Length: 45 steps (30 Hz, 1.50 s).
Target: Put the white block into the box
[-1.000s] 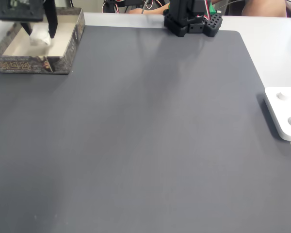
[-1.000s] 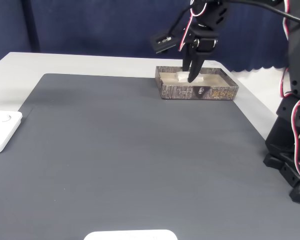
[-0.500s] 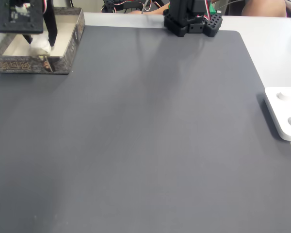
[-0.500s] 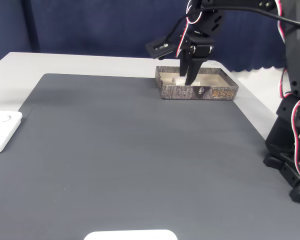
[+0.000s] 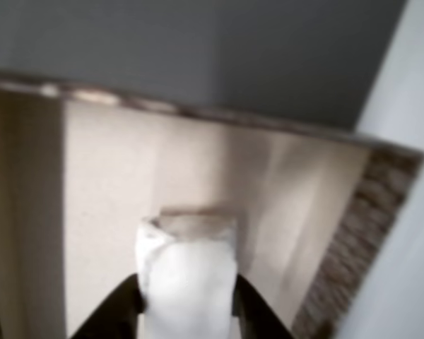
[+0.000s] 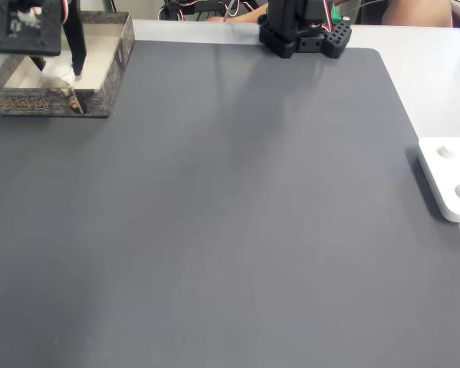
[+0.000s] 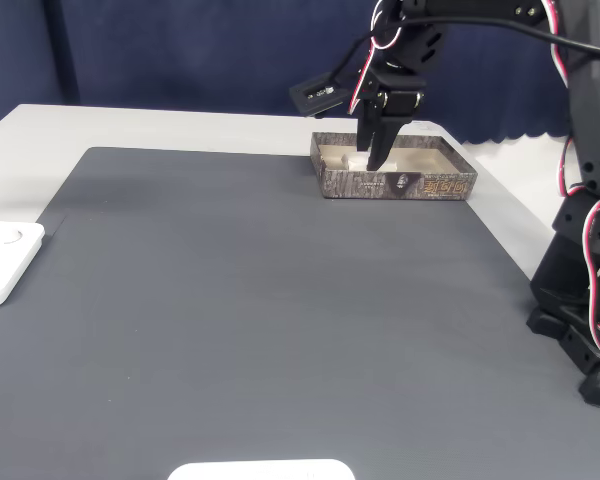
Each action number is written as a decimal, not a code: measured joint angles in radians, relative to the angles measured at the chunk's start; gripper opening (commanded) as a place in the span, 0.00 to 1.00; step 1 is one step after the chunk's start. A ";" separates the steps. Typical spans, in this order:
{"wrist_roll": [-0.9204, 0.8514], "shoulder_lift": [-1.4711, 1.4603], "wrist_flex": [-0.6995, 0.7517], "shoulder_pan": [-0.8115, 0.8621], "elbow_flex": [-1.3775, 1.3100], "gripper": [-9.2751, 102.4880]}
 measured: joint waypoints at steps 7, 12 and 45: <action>-0.015 0.000 0.000 0.000 0.000 0.35; -0.021 0.002 0.000 0.000 0.000 0.34; -0.813 0.965 0.009 -0.512 0.828 0.10</action>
